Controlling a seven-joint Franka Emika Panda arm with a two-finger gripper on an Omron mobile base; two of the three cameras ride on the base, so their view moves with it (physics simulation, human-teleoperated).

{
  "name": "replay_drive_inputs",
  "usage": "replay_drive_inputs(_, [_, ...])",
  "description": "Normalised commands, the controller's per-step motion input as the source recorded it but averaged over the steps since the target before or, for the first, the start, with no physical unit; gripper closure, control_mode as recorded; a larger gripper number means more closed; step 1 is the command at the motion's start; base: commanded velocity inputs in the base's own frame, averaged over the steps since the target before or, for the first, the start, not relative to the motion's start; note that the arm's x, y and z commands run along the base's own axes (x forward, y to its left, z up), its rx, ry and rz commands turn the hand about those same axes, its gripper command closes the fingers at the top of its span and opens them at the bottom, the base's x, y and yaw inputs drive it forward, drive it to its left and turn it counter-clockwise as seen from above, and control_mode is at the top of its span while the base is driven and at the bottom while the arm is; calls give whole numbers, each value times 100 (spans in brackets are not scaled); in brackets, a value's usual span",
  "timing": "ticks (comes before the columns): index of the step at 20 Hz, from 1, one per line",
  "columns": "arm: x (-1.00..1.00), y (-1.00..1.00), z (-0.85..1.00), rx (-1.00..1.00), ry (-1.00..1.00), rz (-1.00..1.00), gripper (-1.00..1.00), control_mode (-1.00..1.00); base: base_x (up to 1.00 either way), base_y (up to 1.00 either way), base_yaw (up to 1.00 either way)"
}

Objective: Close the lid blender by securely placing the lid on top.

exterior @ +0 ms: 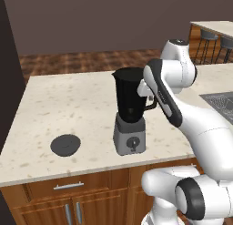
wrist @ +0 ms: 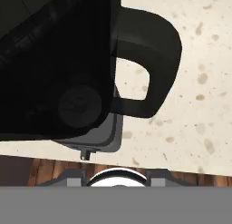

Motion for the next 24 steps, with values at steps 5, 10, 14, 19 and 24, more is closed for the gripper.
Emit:
replay_drive_inputs(5, [-36,19,-1,-3,-4,1,-100,-100,0,0,0])
replay_drive_inputs(10, [-90,27,1,-4,-31,2,-100,-100,0,0,0])
replay_drive_inputs(14, [-83,55,-1,-2,-17,0,-100,-100,0,0,0])
replay_drive_inputs(19, [-18,100,-14,-9,11,1,-100,-100,0,0,0])
replay_drive_inputs(24, [-31,100,-15,-5,9,0,-100,-100,0,0,0])
